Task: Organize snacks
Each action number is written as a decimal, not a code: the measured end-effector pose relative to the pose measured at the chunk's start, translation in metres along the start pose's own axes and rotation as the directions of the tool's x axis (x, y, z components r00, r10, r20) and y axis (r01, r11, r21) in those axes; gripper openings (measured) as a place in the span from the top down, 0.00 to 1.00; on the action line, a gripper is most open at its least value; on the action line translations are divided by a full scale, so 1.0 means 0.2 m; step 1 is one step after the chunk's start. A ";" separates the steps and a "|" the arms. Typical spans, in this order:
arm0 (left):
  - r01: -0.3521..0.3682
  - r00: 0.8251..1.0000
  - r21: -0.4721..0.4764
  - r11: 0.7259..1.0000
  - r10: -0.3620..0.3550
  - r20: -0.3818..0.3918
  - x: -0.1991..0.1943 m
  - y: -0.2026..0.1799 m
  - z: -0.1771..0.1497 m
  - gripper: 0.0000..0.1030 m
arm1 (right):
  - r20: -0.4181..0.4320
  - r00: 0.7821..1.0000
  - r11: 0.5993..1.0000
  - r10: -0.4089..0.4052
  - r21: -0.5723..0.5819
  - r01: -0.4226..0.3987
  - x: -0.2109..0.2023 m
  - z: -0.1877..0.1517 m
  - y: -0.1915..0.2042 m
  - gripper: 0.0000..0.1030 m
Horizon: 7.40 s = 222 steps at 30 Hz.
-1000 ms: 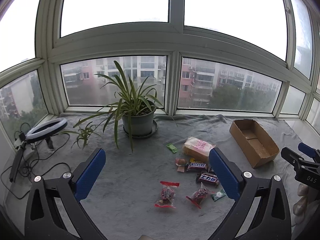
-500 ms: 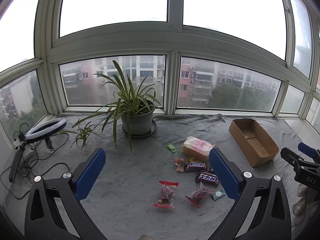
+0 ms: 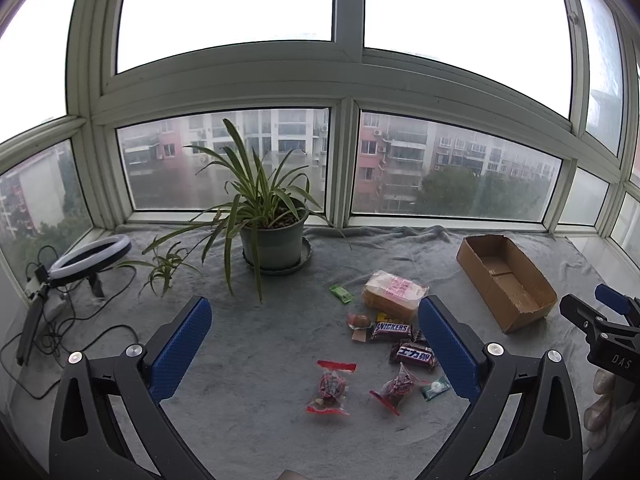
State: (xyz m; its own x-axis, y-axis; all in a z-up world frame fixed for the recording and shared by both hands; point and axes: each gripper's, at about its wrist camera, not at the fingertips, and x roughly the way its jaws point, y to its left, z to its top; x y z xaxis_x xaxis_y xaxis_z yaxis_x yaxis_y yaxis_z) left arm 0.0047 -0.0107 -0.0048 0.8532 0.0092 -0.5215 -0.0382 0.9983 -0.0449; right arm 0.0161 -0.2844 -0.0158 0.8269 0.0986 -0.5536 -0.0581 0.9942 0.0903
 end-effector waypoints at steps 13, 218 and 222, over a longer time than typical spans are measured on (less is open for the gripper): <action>0.004 1.000 0.010 1.000 -0.004 -0.010 0.03 -0.01 -0.01 0.01 | -0.012 1.000 1.000 -0.011 0.009 0.011 0.02 -0.01 -0.01 0.00; 0.419 0.811 -0.049 0.907 -0.398 -0.428 0.91 -0.24 -0.25 0.50 | -0.393 0.886 0.954 0.246 -0.064 -0.293 0.91 -0.25 -0.15 0.28; 0.419 0.795 -0.062 0.906 -0.399 -0.457 0.92 -0.23 -0.35 0.50 | -0.429 0.864 0.947 0.264 -0.055 -0.316 0.96 -0.32 -0.09 0.28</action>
State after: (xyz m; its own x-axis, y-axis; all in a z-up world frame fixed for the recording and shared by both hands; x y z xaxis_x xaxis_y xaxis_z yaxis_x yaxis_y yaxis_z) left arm 0.1278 -0.0592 -0.1583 0.4561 -0.4172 -0.7861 0.2907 0.9047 -0.3115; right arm 0.1409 -0.2796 -0.1762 0.4592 0.3658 -0.8096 -0.3473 0.9127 0.2154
